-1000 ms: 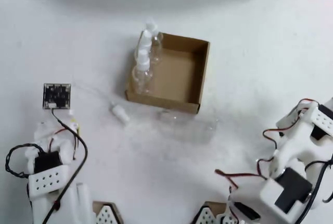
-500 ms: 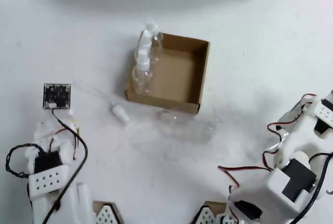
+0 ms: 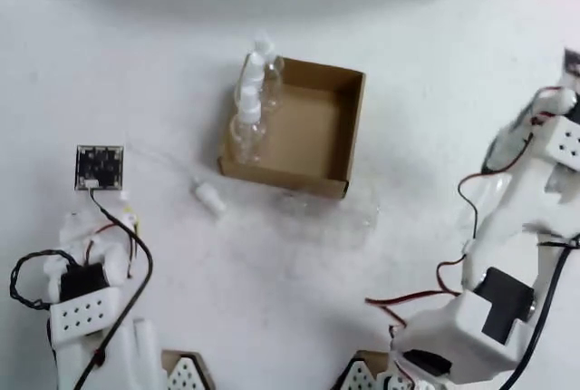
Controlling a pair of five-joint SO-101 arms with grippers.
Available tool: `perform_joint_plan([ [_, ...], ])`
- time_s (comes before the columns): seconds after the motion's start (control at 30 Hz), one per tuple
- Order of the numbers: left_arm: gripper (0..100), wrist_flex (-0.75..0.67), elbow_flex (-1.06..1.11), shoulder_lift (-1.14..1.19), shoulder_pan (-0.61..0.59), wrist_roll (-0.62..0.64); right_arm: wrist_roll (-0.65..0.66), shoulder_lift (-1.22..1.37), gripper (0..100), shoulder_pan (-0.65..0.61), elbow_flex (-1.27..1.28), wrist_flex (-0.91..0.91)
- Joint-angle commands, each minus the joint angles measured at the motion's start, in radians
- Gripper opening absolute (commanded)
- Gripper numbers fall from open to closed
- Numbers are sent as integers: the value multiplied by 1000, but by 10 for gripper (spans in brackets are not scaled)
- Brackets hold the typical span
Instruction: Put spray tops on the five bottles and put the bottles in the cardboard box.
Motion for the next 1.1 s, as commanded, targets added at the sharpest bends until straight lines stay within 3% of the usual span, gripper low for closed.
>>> perform_joint_plan([
  [0.0,21,-23,-9,-25,10,-9,8,-53,16,-74,-107,53],
  [0.43,21,-25,-9,-25,10,-9,-11,-553,17,-455,80,45],
  [0.67,21,-25,-9,-25,10,-9,-11,-785,16,-690,239,-50],
  [0.9,21,-21,-8,-25,5,-9,-11,-998,16,-828,618,-341],
  [1.07,21,-21,-8,-25,5,-9,-11,-1191,16,-834,953,-696],
])
